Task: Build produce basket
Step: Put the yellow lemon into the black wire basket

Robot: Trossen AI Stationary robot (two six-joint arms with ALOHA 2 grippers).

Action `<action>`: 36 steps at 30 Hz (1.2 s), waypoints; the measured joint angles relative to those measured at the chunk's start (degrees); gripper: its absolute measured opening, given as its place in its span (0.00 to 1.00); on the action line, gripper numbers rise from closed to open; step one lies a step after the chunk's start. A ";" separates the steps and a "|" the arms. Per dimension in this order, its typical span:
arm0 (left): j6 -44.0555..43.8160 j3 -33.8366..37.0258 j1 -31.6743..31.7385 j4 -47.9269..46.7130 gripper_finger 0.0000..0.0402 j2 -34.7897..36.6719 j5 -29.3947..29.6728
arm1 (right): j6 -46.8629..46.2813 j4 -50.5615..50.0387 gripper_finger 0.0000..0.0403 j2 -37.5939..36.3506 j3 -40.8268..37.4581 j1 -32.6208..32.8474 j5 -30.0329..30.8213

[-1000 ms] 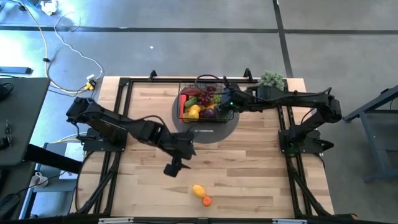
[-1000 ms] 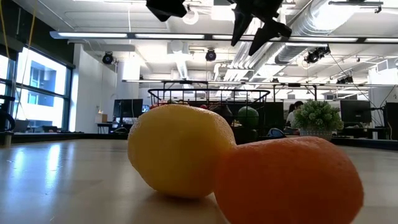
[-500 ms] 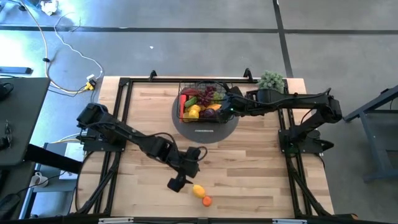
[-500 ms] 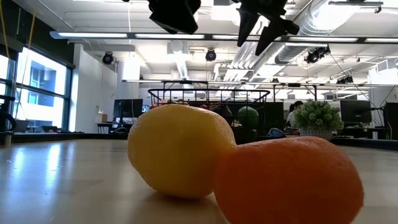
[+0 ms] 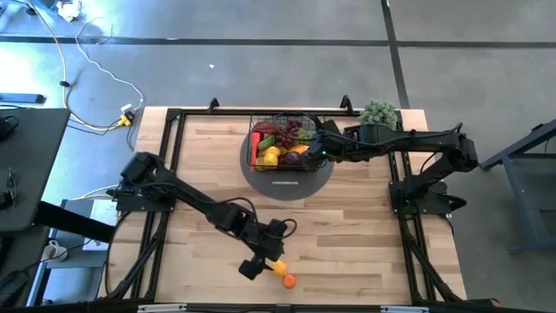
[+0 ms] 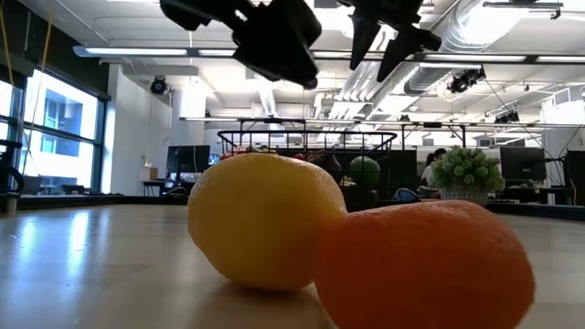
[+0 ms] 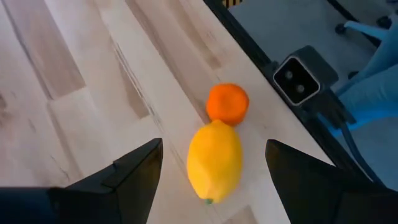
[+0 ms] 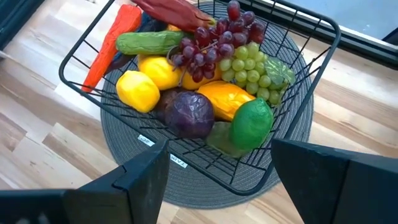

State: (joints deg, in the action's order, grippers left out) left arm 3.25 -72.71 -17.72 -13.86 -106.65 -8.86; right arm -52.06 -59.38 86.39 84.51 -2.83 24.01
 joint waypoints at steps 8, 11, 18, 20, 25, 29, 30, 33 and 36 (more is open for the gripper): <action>0.00 -0.17 -0.35 3.41 0.69 -2.74 -0.95 | -0.55 -0.19 0.65 0.02 0.00 0.00 0.02; -0.03 0.05 -0.30 3.77 0.69 -3.80 -2.73 | -0.63 -0.21 0.65 0.02 0.00 0.00 0.02; -0.02 0.02 -0.39 4.86 0.69 -5.58 -2.51 | -1.88 -0.92 0.65 0.54 -0.02 0.00 0.02; -0.02 0.09 -0.39 5.12 0.69 -6.13 -2.56 | -1.94 -1.10 0.65 0.79 -0.02 0.00 -0.03; -0.02 -0.02 -0.52 5.11 0.69 -8.34 -2.56 | -1.96 -1.32 0.65 1.70 -0.02 0.58 -0.01; -0.02 -0.02 -0.72 5.07 0.69 -9.55 -2.51 | -1.98 -1.45 0.65 1.95 -0.02 1.38 -0.04; -0.03 -0.02 -0.72 4.96 0.69 -9.89 -2.53 | -2.10 -1.44 0.65 1.95 -0.02 1.51 0.01; -0.02 0.03 -0.72 4.86 0.69 -9.97 -2.51 | -3.35 -1.70 0.65 1.95 -0.02 1.91 0.42; -0.02 0.00 -0.72 5.02 0.69 -9.92 -2.47 | -3.45 -1.68 0.65 1.92 -0.02 2.22 0.51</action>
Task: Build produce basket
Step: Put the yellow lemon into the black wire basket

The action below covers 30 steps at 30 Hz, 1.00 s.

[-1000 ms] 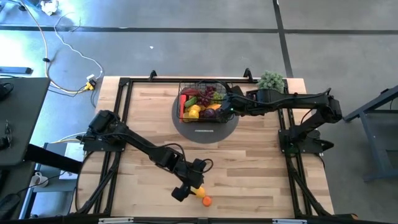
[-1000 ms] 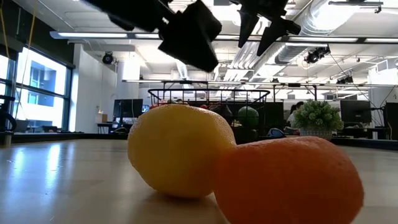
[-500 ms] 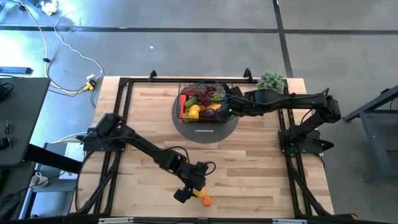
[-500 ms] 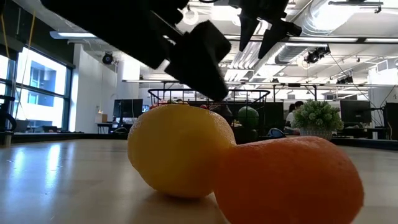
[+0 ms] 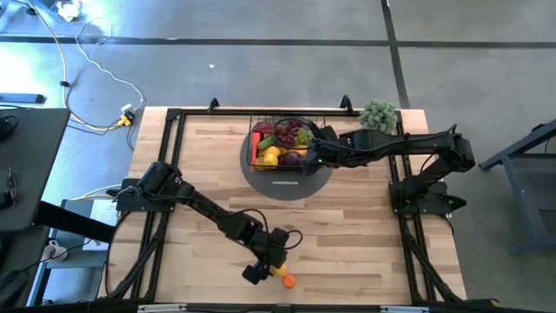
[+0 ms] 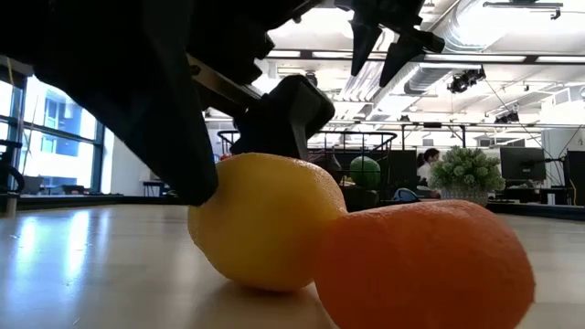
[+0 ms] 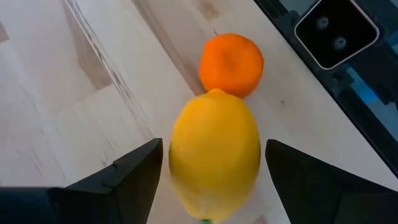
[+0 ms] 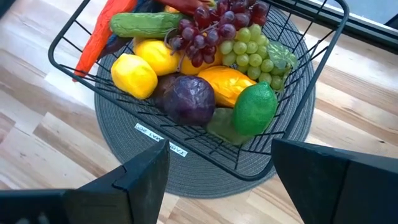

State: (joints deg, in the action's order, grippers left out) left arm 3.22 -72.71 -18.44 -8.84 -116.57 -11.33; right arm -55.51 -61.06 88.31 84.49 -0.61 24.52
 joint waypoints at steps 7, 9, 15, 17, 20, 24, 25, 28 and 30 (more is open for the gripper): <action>0.39 0.00 0.04 -0.33 0.68 0.00 0.04 | -1.22 0.00 0.65 0.00 0.00 0.41 0.25; 0.40 0.00 0.04 -0.33 0.66 0.00 0.44 | -1.50 0.00 0.65 0.00 0.00 0.63 0.31; 0.45 0.00 0.04 -0.32 0.53 0.02 0.46 | -1.66 0.00 0.65 0.00 0.00 0.78 0.30; 0.44 0.00 0.04 -0.32 0.48 0.02 0.36 | -1.66 0.01 0.65 0.00 0.00 0.78 0.30; 0.44 0.00 0.04 -0.33 0.43 0.02 0.22 | -1.57 0.02 0.65 0.00 0.00 0.78 0.30; -0.67 -0.01 0.04 -1.37 0.41 0.15 0.14 | -1.51 0.02 0.65 -0.07 0.00 0.78 0.30; -1.12 -0.02 0.05 -1.77 0.41 0.24 0.07 | -1.50 0.00 0.65 -0.18 0.00 0.78 0.31; -1.49 -0.04 0.22 -3.67 0.40 0.85 0.00 | -1.49 0.00 0.65 -0.63 0.00 0.78 0.60; -1.56 -0.02 0.56 -5.27 0.40 1.41 0.02 | -1.50 0.06 0.65 -0.92 0.00 0.78 0.85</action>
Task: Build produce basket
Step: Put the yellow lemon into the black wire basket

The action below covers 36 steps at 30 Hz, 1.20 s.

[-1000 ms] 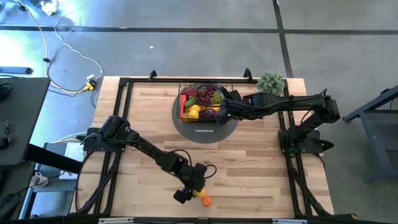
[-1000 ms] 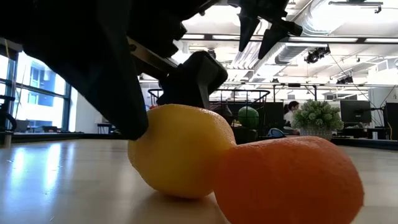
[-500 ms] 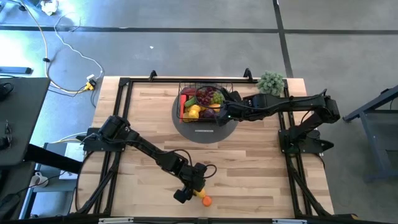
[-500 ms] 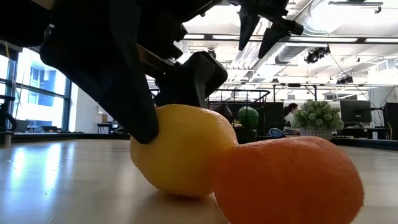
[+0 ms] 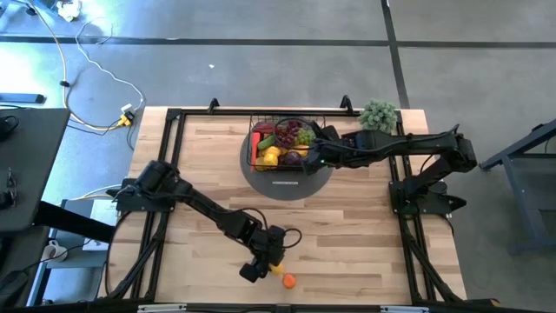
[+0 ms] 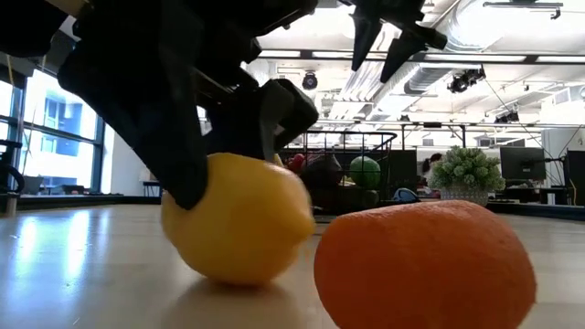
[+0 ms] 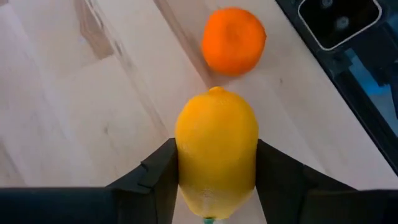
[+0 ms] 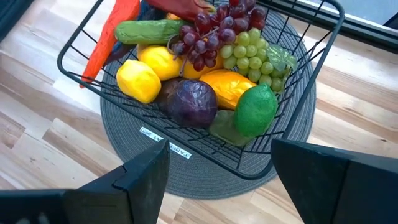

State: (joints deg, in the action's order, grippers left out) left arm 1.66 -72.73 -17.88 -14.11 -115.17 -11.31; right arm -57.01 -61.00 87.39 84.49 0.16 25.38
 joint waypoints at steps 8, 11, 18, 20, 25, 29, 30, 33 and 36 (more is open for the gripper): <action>0.05 0.02 3.54 -4.40 0.40 3.87 0.76 | 0.02 -0.22 0.65 -0.72 0.00 0.00 0.65; 0.96 0.04 5.59 -4.85 0.40 5.67 1.74 | 0.10 -0.53 0.65 -1.10 0.00 0.00 1.46; 4.44 -0.02 11.95 -5.40 0.40 9.62 2.31 | 0.03 -1.61 0.65 -3.62 0.00 0.00 4.71; 4.96 0.00 13.99 -5.90 0.40 10.79 3.07 | 0.04 -1.54 0.65 -4.65 0.00 -0.09 5.64; 6.09 0.00 19.37 -4.96 0.40 13.54 3.20 | 0.04 -1.50 0.65 -6.93 0.00 -0.55 6.52; 6.11 0.00 23.91 -3.54 0.40 15.32 3.47 | 0.04 -1.41 0.65 -8.41 0.00 -0.55 7.12; 6.09 -0.04 25.01 -2.29 0.40 15.33 3.57 | 0.04 -1.42 0.65 -8.75 0.00 -0.55 7.22; 6.07 0.08 28.37 -0.17 0.40 16.41 3.75 | 0.04 -1.46 0.65 -9.13 0.00 -0.55 7.53; 5.85 -0.09 31.29 3.40 0.40 16.52 4.26 | 0.04 -1.56 0.65 -9.17 0.00 -0.55 7.53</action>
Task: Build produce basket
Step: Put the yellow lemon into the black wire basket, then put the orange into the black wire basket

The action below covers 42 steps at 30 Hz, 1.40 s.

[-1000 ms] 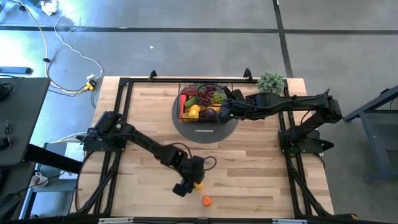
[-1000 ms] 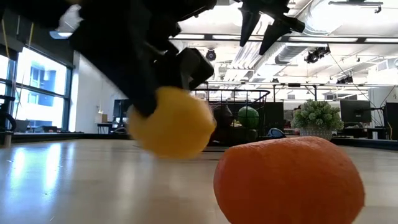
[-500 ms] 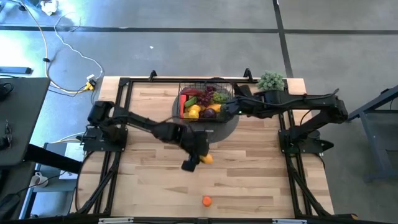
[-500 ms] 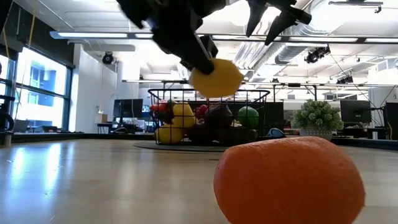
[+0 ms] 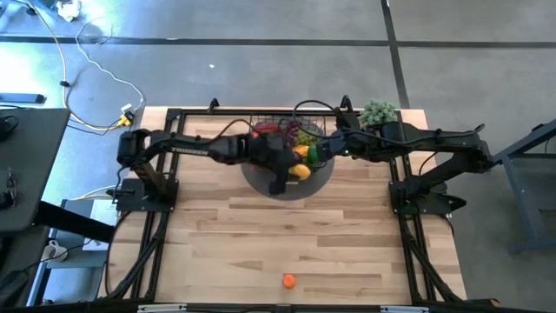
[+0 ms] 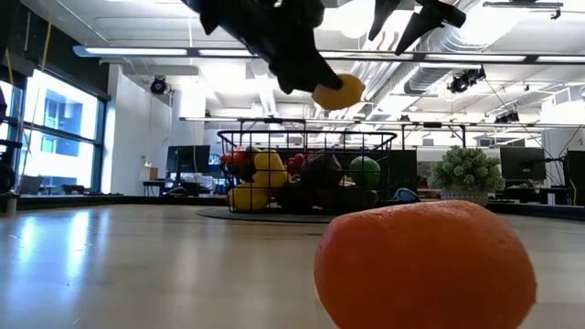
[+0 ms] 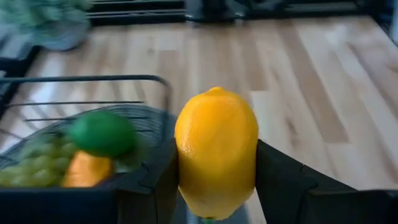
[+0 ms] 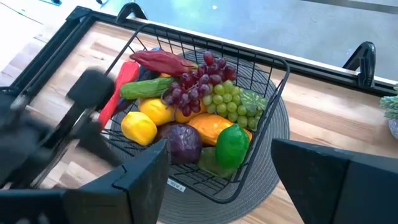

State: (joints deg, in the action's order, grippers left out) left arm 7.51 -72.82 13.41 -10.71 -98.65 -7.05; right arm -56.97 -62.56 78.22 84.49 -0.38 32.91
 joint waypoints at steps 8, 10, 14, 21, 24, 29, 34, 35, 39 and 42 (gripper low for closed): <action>0.33 0.09 6.18 5.50 0.40 -0.13 -0.02 | -0.21 -0.60 0.65 -0.01 0.00 0.00 0.89; 0.65 0.09 7.53 6.68 0.40 -0.13 -0.02 | -0.45 -0.61 0.65 -0.01 0.00 0.00 1.21; -0.45 0.09 9.81 8.73 0.40 -0.50 0.60 | -2.29 -1.18 0.65 -0.01 0.00 0.00 1.85; -3.37 0.09 12.36 11.81 0.41 -2.33 3.22 | -4.72 -1.69 0.65 -0.01 0.00 0.00 2.39; -4.14 0.07 12.50 11.92 0.41 -3.62 3.27 | -4.73 -1.69 0.65 0.01 0.00 0.00 2.71; -4.33 0.09 12.41 11.58 0.41 -5.03 3.19 | -4.96 -1.69 0.65 0.01 0.00 0.00 3.15; -2.29 0.07 12.45 11.00 0.46 -5.68 3.21 | -6.23 -1.73 0.65 0.01 0.00 0.00 3.15; -1.91 0.10 12.45 10.60 0.48 -5.77 3.24 | -6.36 -1.73 0.65 0.01 0.00 0.00 3.15; -1.32 0.11 12.45 10.55 0.56 -5.68 3.24 | -7.65 -1.86 0.65 0.04 0.00 0.00 3.05; -1.32 0.11 12.45 10.51 0.61 -5.68 3.51 | -7.99 -1.86 0.65 0.04 0.00 0.04 1.89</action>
State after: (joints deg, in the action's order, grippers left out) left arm 6.20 -72.71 25.87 -0.20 -104.33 -3.54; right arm -64.96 -64.42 78.26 84.49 -0.34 34.79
